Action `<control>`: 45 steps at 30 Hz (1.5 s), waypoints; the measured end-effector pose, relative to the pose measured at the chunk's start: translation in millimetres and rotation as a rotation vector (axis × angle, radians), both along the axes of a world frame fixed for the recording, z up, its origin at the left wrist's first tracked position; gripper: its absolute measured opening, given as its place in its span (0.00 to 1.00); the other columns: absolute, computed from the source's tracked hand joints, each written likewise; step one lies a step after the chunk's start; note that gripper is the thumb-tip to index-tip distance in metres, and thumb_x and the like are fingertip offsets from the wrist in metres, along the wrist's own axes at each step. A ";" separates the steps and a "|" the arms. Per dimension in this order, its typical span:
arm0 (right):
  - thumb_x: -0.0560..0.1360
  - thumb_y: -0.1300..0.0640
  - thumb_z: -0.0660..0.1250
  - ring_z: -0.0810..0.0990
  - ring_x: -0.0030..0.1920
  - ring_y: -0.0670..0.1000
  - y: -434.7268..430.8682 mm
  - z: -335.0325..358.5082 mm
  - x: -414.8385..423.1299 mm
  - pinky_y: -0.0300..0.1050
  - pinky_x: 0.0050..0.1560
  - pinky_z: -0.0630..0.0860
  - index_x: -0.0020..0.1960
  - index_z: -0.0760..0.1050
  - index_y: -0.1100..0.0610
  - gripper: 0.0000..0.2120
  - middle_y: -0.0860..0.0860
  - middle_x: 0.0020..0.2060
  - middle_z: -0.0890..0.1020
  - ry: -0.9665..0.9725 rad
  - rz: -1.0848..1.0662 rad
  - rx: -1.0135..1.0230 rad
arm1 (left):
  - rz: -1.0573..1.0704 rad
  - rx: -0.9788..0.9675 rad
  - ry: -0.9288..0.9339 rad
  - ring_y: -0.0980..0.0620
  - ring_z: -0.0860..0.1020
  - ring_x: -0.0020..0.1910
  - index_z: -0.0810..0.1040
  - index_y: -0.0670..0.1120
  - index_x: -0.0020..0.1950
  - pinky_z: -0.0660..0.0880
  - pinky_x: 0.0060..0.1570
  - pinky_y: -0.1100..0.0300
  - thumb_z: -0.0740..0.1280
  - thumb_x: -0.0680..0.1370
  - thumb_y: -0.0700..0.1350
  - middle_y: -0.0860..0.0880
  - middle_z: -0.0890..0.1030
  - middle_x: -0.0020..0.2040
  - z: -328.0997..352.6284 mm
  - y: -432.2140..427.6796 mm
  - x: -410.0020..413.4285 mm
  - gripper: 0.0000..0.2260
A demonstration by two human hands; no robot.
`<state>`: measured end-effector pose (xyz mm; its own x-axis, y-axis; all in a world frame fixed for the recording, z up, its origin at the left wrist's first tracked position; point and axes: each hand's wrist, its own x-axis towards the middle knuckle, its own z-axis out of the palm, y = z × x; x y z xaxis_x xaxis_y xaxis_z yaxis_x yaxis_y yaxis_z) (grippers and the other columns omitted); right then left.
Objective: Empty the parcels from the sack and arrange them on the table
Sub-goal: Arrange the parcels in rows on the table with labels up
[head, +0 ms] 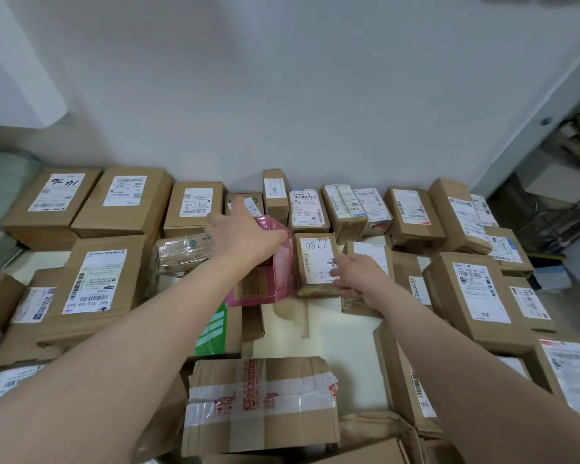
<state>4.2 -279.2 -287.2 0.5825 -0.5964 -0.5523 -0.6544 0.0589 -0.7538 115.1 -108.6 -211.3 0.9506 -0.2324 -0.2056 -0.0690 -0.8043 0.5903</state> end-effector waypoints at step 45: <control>0.66 0.35 0.72 0.63 0.68 0.62 44.3 2.6 -115.1 0.56 0.63 0.69 0.78 0.37 0.50 0.56 0.59 0.68 0.60 0.420 0.265 -0.628 | -0.462 -0.214 0.415 0.50 0.77 0.60 0.69 0.48 0.73 0.72 0.52 0.61 0.62 0.80 0.40 0.50 0.78 0.65 -52.9 -26.1 -125.0 0.20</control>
<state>-110.9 -235.0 -284.6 0.5662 -0.7398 -0.3634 -0.8237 -0.4918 -0.2822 -9.8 -134.6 -264.3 0.5946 -0.6744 -0.4378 -0.1113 -0.6083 0.7859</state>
